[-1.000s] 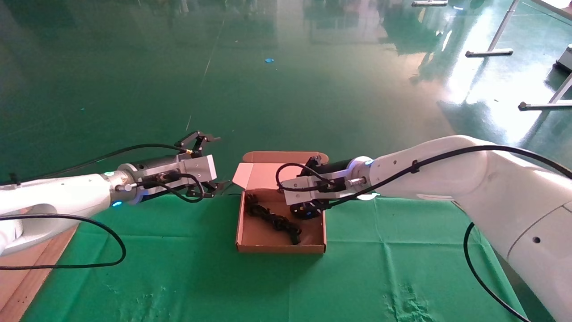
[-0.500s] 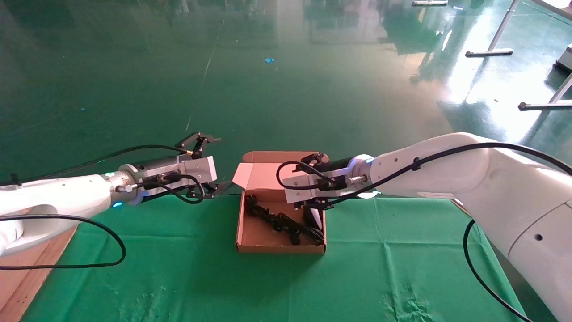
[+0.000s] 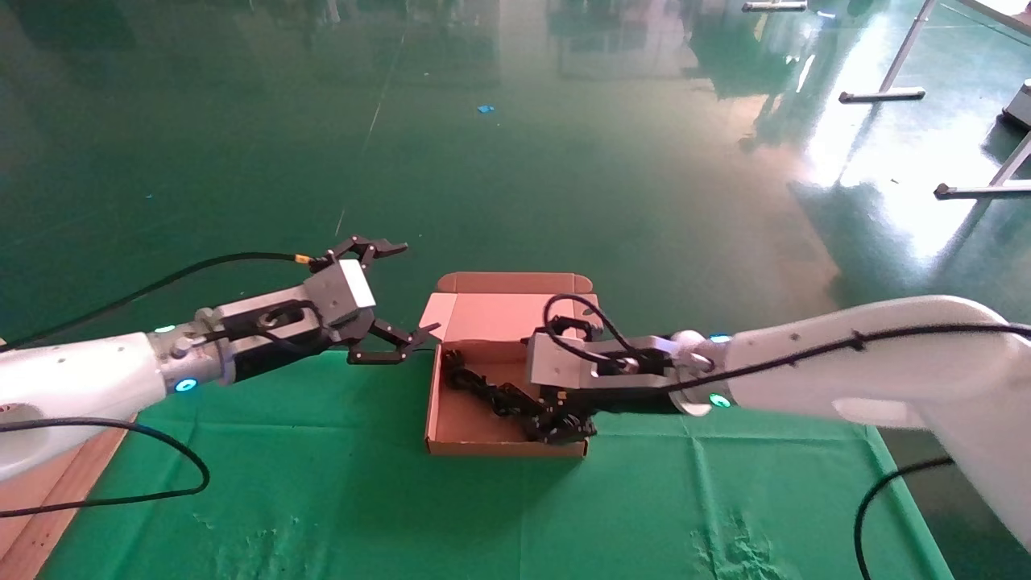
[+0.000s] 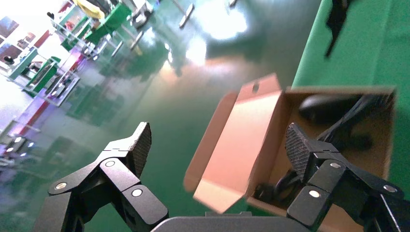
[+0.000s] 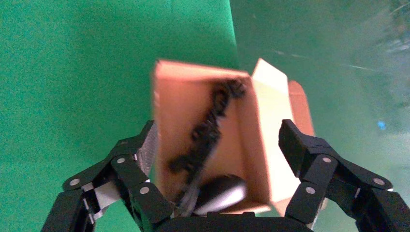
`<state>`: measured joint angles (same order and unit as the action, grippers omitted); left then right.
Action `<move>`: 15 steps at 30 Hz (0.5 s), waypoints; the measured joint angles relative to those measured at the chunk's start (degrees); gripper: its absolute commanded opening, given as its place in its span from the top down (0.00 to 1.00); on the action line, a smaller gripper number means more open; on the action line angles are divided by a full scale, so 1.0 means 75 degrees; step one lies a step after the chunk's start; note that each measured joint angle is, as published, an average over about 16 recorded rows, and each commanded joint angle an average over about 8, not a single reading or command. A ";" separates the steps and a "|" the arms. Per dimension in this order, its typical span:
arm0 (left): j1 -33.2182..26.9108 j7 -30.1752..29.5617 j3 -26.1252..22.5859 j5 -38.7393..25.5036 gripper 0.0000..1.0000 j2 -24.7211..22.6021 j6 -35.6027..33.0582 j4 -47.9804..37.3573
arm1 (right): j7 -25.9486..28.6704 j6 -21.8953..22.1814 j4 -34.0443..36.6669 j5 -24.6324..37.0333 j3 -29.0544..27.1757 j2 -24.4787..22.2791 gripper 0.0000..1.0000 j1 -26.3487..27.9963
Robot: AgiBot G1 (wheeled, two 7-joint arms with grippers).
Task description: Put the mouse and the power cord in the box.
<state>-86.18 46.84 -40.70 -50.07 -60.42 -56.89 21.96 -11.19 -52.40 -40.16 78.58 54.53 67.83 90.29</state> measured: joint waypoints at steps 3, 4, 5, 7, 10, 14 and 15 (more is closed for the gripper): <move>0.0215 -0.0502 0.0215 0.0072 0.00 0.0221 -0.0251 0.0450 | 0.0194 -0.0295 -0.0296 -0.0325 -0.0341 -0.0291 0.00 -0.0254; 0.0285 -0.0668 0.0286 0.0095 0.00 0.0295 -0.0334 0.0599 | 0.0259 -0.0392 -0.0394 -0.0433 -0.0454 -0.0387 0.00 -0.0339; 0.0357 -0.0834 0.0358 0.0119 0.00 0.0368 -0.0417 0.0748 | 0.0323 -0.0490 -0.0492 -0.0541 -0.0567 -0.0483 0.00 -0.0423; 0.0500 -0.1170 0.0501 0.0167 0.00 0.0516 -0.0585 0.1049 | 0.0453 -0.0687 -0.0690 -0.0758 -0.0795 -0.0677 0.00 -0.0593; 0.0714 -0.1671 0.0716 0.0238 0.00 0.0737 -0.0836 0.1498 | 0.0647 -0.0982 -0.0986 -0.1083 -0.1136 -0.0968 0.00 -0.0847; 0.1000 -0.2340 0.1003 0.0334 0.00 0.1032 -0.1170 0.2097 | 0.0906 -0.1375 -0.1380 -0.1516 -0.1590 -0.1355 0.00 -0.1186; 0.1072 -0.2510 0.1075 0.0358 0.00 0.1107 -0.1255 0.2250 | 0.0971 -0.1475 -0.1480 -0.1626 -0.1705 -0.1453 0.00 -0.1272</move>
<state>-78.13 28.02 -32.63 -47.39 -52.12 -66.30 38.83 -3.90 -63.46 -51.26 66.38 41.74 56.93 80.75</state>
